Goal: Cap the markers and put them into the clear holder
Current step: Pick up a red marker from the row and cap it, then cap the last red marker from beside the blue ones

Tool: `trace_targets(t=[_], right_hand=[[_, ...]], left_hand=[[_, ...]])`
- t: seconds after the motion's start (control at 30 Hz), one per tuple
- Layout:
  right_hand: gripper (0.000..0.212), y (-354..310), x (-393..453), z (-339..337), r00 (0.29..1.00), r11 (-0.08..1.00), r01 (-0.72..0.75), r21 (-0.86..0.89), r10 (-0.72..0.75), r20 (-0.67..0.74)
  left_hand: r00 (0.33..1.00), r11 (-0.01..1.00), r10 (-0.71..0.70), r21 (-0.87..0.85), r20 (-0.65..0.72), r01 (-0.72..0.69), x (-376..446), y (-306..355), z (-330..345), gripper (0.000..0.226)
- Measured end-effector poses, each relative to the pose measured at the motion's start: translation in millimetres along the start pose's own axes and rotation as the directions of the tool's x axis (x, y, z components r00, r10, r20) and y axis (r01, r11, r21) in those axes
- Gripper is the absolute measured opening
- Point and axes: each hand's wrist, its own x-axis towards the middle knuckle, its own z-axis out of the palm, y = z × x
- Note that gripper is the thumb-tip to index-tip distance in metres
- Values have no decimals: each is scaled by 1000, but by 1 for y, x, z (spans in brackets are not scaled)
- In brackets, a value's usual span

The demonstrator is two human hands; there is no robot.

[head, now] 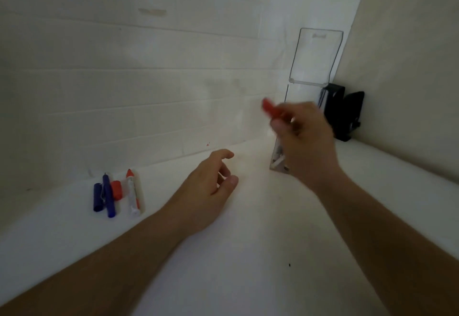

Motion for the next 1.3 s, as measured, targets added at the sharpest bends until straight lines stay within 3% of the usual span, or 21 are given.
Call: trace_targets(t=[0.07,0.13,0.3,0.43,0.57,0.63,0.73,0.87,1.0,1.13,1.3], right_hand=[[17,-2,33,-20,991,994,-69,88,79,-113],[12,-1,61,-37,986,995,-91,31,95,-140],[29,29,82,-38,974,957,-222,-184,227,5],[51,51,72,-21,978,951,-142,-273,178,110],[34,58,63,-12,988,898,-28,-440,91,123],[31,57,63,-10,989,891,-35,-453,95,109],[54,55,65,-9,983,906,-41,-422,112,145],[45,50,71,-12,965,869,-65,-491,180,191],[63,53,70,-18,960,869,-7,-494,144,239],[58,56,73,-17,952,854,11,-521,151,267],[20,62,73,-18,980,765,161,-623,-49,193]], left_hand=[[999,998,15,54,29,-17,0,-4,3,35],[996,991,57,115,62,-64,0,-5,5,32],[991,982,94,156,93,-107,-3,-7,6,27],[991,979,100,170,92,-115,-3,-8,6,27],[989,977,95,178,109,-114,-3,-8,6,29],[989,975,95,190,110,-115,-3,-9,6,30],[989,970,103,208,106,-123,-2,-10,6,32],[989,970,106,208,105,-126,-3,-10,5,32],[988,970,109,208,107,-130,-3,-10,5,32],[988,970,105,209,113,-127,-3,-12,6,32],[988,969,115,208,100,-134,-2,-14,7,31]])
